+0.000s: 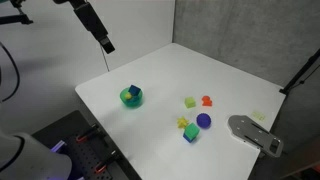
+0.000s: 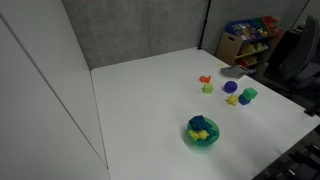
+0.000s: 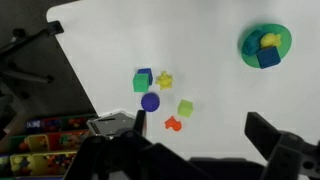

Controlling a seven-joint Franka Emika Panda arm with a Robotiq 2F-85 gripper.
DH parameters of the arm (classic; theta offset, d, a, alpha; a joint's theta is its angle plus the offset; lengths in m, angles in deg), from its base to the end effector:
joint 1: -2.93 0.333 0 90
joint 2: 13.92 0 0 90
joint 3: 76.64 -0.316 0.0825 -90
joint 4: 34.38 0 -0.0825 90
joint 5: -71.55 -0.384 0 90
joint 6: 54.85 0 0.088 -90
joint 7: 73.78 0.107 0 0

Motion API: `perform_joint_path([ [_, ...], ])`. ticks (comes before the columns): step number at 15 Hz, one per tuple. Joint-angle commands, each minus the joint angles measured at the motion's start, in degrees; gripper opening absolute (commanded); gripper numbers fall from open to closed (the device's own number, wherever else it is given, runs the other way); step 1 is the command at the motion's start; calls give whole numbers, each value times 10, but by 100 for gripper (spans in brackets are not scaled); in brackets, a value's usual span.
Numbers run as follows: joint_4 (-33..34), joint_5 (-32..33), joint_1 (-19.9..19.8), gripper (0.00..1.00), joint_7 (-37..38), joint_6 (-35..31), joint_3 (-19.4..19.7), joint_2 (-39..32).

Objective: Put the yellow thing into the bowl

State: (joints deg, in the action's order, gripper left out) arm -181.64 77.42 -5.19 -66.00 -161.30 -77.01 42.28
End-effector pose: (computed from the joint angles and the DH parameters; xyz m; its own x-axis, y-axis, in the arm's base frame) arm 0.2784 -0.0454 0.5734 0.9320 -0.2351 0.2759 -0.2636 -0.9620 0.0709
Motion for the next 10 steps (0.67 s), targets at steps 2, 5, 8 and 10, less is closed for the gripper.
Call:
perform_joint_path([
  [2,1,2,3,100,2,1,2,-1],
  [5,12,-7,9,100,9,-6,-1,-29],
  [8,32,-20,17,100,15,-21,-5,-88],
  [10,46,-30,23,100,14,-35,-4,-133],
])
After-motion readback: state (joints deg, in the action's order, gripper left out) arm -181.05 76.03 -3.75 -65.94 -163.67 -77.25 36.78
